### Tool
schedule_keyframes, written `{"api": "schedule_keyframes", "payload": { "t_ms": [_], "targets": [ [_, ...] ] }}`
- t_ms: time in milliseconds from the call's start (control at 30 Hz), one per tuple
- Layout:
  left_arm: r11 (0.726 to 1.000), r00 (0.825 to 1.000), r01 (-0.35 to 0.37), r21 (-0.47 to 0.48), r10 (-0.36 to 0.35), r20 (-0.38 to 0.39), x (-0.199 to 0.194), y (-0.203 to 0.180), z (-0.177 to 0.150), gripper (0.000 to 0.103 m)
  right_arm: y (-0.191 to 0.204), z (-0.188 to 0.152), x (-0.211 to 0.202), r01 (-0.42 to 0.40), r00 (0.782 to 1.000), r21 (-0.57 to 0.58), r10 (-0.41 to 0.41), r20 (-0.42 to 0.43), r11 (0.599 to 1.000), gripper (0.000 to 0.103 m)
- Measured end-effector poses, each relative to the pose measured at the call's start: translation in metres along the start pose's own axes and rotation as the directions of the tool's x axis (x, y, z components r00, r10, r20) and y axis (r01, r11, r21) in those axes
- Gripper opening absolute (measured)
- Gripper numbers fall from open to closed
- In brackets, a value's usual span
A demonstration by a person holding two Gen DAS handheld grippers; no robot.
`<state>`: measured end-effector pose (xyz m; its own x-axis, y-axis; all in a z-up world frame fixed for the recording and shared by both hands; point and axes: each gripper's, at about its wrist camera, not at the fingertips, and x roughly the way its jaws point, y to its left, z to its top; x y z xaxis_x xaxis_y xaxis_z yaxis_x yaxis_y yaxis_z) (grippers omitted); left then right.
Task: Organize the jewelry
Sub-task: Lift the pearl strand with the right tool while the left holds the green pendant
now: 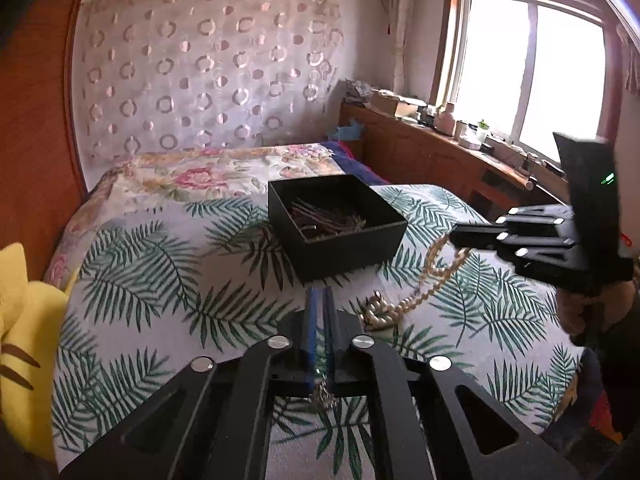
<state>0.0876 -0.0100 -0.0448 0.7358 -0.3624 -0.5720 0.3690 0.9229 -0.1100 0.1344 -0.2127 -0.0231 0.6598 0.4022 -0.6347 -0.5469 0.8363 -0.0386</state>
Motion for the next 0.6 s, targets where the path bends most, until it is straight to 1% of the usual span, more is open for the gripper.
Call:
{"api": "schedule_keyframes", "payload": {
  "t_ms": [167, 267, 300, 333, 433, 467, 533, 600],
  "targets": [
    [1.0, 1.0, -0.007, -0.001, 0.007, -0.023, 0.006, 0.003, -0.001, 0.0, 0.001, 0.024, -0.024, 0.011, 0.997, -0.012, -0.01, 0.076, 1.0, 0.008],
    [1.0, 0.998, -0.006, 0.002, 0.006, -0.07, 0.01, 0.004, -0.014, 0.0, 0.003, 0.039, -0.035, 0.02, 0.994, -0.031, -0.016, 0.112, 0.999, 0.008],
    [1.0, 0.996, -0.005, -0.001, 0.005, -0.085, 0.011, 0.004, -0.018, 0.005, 0.003, 0.043, -0.038, 0.026, 0.992, -0.037, -0.021, 0.123, 0.999, 0.008],
    [1.0, 0.994, 0.002, -0.003, -0.003, -0.111, 0.014, 0.004, -0.024, 0.014, 0.003, 0.046, -0.04, 0.027, 0.991, -0.04, -0.022, 0.131, 0.999, 0.008],
    [1.0, 0.986, -0.007, 0.016, 0.01, -0.165, 0.026, 0.002, -0.036, 0.025, 0.002, 0.054, -0.042, 0.032, 0.989, -0.039, -0.026, 0.146, 0.999, 0.008],
    [1.0, 0.983, -0.009, 0.021, 0.013, -0.183, 0.03, 0.001, -0.039, 0.026, 0.002, 0.054, -0.043, 0.031, 0.989, -0.036, -0.025, 0.148, 0.999, 0.008],
    [1.0, 0.979, -0.011, 0.019, 0.015, -0.202, 0.039, 0.0, -0.042, 0.032, 0.001, 0.056, -0.042, 0.028, 0.989, -0.034, -0.023, 0.149, 0.999, 0.008],
    [0.999, 0.976, -0.031, 0.026, 0.035, -0.215, 0.045, 0.001, -0.043, 0.032, 0.0, 0.056, -0.041, 0.028, 0.989, -0.036, -0.022, 0.147, 0.999, 0.008]
  ]
}}
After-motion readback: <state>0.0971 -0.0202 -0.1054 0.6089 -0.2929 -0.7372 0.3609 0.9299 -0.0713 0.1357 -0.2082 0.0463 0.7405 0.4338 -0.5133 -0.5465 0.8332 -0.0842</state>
